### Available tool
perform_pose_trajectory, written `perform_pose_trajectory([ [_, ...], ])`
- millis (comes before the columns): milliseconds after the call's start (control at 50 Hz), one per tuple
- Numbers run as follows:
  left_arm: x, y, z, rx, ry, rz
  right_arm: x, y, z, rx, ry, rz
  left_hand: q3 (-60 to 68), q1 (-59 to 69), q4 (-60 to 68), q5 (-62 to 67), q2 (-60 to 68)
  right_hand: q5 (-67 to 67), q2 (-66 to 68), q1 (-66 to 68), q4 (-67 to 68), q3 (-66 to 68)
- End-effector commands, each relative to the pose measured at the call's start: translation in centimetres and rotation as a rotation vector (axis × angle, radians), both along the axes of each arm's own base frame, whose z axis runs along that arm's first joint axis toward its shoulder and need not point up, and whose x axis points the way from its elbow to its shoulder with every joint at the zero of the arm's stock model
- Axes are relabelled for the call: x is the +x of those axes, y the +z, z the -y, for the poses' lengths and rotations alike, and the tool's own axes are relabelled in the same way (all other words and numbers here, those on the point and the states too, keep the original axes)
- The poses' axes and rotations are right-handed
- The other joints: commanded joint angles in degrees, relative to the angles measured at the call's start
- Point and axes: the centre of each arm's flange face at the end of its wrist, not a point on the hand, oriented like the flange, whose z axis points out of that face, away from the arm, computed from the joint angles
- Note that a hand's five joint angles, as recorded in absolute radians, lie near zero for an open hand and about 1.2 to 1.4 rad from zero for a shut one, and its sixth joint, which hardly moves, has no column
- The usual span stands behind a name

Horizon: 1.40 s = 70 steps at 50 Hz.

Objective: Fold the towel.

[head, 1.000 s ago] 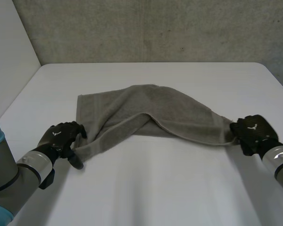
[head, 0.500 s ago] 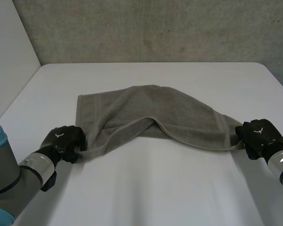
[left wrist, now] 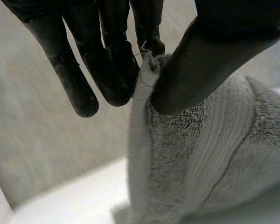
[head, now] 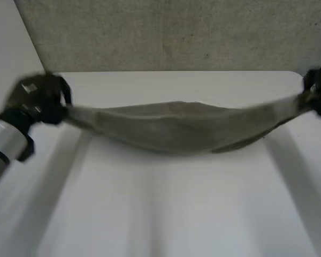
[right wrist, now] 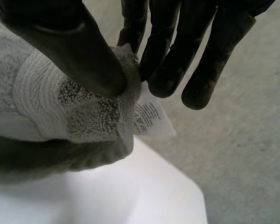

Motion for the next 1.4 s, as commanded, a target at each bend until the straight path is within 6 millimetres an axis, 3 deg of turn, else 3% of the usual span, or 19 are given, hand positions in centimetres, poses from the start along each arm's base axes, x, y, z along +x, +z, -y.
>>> perform_pose_trajectory([
  [20, 1.6, 6.2, 0.3, -0.082, 0.006, -0.081, -2.2, 6.9, 0.0, 0.005, -0.046, 0.035, 3.2, 5.8, 2.2, 5.3, 2.9, 4.0, 3.8, 3.7, 2.8, 2.4],
  [100, 1.8, 8.2, 0.4, -0.092, -0.012, -0.103, -2.2, 9.2, -0.6, 0.056, -0.045, 0.022, 3.2, 5.8, 2.2, 5.3, 2.9, 4.0, 3.8, 3.7, 2.8, 2.4],
  [200, 1.8, 8.9, 1.5, -0.104, -0.012, -0.108, -1.9, 7.1, 1.2, 0.159, -0.021, -0.082, 3.2, 5.8, 2.2, 5.3, 2.9, 4.0, 3.8, 3.7, 2.8, 2.4],
  [380, 1.1, 3.2, 8.4, 0.068, -0.005, -0.095, 3.1, 0.5, 3.6, 0.267, -0.016, -0.446, 3.2, 5.8, 2.2, 5.3, 2.9, 4.0, 3.8, 3.7, 2.8, 2.4],
  [520, -1.3, 0.7, 12.2, 0.087, -0.020, -0.080, 6.2, -1.3, 6.8, 0.097, -0.037, -0.486, 3.2, 5.8, 2.2, 5.3, 2.9, 4.0, 3.8, 3.7, 2.8, 2.4],
  [620, -2.2, 1.7, 15.2, -0.011, 0.037, -0.073, 8.7, 1.6, 9.1, -0.185, -0.056, -0.421, 3.2, 5.8, 2.2, 5.3, 2.9, 4.0, 3.8, 3.7, 2.8, 2.4],
  [680, -2.2, 3.9, 17.1, -0.119, 0.085, -0.094, 10.4, 5.3, 9.9, -0.415, -0.068, -0.357, 3.2, 5.8, 2.2, 5.3, 2.9, 4.0, 3.8, 3.7, 2.8, 2.4],
  [780, -1.9, 11.1, 18.6, -0.429, 0.178, -0.204, 11.2, 12.3, 10.6, -0.802, -0.107, -0.198, 3.2, 5.8, 2.2, 5.3, 2.9, 4.0, 3.8, 3.7, 2.8, 2.4],
  [880, -1.8, 14.7, 18.2, -0.605, 0.202, -0.286, 11.3, 14.6, 10.6, -0.922, -0.039, -0.042, 3.2, 5.8, 2.2, 5.3, 2.9, 4.0, 3.8, 3.7, 2.8, 2.4],
  [960, -2.2, 15.3, 17.9, -0.645, 0.179, -0.321, 11.6, 14.2, 10.8, -0.897, 0.024, 0.021, 3.2, 5.8, 2.2, 5.3, 2.9, 4.0, 3.8, 3.7, 2.8, 2.4],
  [1060, -2.6, 11.9, 18.6, -0.543, 0.148, -0.315, 12.0, 10.6, 11.6, -0.739, 0.067, 0.002, 3.2, 5.8, 2.2, 5.3, 2.9, 4.0, 3.8, 3.7, 2.8, 2.4],
  [1100, -3.1, 7.9, 19.0, -0.431, 0.104, -0.272, 12.3, 6.8, 12.0, -0.563, 0.110, -0.040, 3.2, 5.8, 2.2, 5.3, 2.9, 4.0, 3.8, 3.7, 2.8, 2.4],
  [1120, -3.1, 7.8, 19.0, -0.430, 0.104, -0.272, 12.3, 6.8, 12.0, -0.562, 0.110, -0.040, 3.2, 5.8, 2.2, 5.3, 2.9, 4.0, 3.8, 3.7, 2.8, 2.4],
  [1160, -3.2, 2.9, 19.0, -0.291, 0.064, -0.219, 12.8, 2.5, 12.3, -0.383, 0.167, -0.087, 3.2, 5.8, 2.2, 5.3, 2.9, 4.0, 3.8, 3.7, 2.8, 2.4],
  [1220, -3.2, -0.1, 18.8, -0.210, 0.047, -0.193, 13.0, 0.0, 12.2, -0.292, 0.195, -0.122, 3.2, 5.8, 2.2, 5.3, 2.9, 4.0, 3.8, 3.7, 2.8, 2.4],
  [1260, -3.3, -5.5, 17.9, -0.076, 0.012, -0.154, 13.1, -5.2, 11.5, -0.126, 0.247, -0.222, 3.2, 5.8, 2.2, 5.3, 2.9, 4.0, 3.8, 3.7, 2.8, 2.4],
  [1280, -3.3, -5.5, 17.9, -0.075, 0.012, -0.154, 13.1, -5.2, 11.5, -0.125, 0.247, -0.222, 3.2, 5.8, 2.2, 5.3, 2.9, 4.0, 3.8, 3.7, 2.8, 2.4],
  [1320, -2.8, -10.1, 16.6, 0.040, -0.001, -0.126, 12.7, -10.1, 10.4, -0.007, 0.287, -0.356, 3.2, 5.8, 2.2, 5.3, 2.9, 4.0, 3.8, 3.7, 2.8, 2.4],
  [1400, -2.0, -13.0, 15.1, 0.121, -0.007, -0.090, 11.2, -13.9, 9.4, 0.073, 0.309, -0.486, 3.2, 5.8, 2.2, 5.3, 2.9, 4.0, 3.8, 3.7, 2.8, 2.4],
])
